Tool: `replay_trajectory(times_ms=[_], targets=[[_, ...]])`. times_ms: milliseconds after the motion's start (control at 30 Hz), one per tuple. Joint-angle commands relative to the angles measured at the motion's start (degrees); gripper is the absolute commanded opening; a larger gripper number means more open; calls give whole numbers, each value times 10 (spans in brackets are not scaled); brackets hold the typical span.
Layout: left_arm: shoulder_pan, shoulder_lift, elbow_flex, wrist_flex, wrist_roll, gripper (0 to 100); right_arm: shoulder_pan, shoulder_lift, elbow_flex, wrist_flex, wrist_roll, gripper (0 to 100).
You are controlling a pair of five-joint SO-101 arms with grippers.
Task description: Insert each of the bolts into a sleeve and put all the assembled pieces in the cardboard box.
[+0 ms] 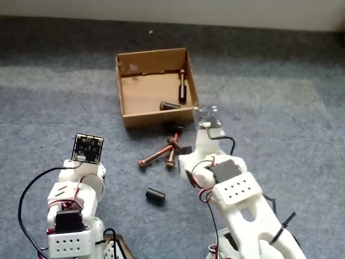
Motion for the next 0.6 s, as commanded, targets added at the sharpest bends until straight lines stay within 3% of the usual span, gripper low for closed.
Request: replay_trajectory(times_ms=[0,167,333,567], targets=[[0,0,-43,10,-4,8,85,-22,23,-98,-43,5],[16,0,-152,83,-34,8,175,-22,106,-225,-63,5],[75,14,-251,149,-33,8,212,-22,121,-236,-91,5],[164,268,-378,158,-31,8,269,-22,121,-260,-103,5]])
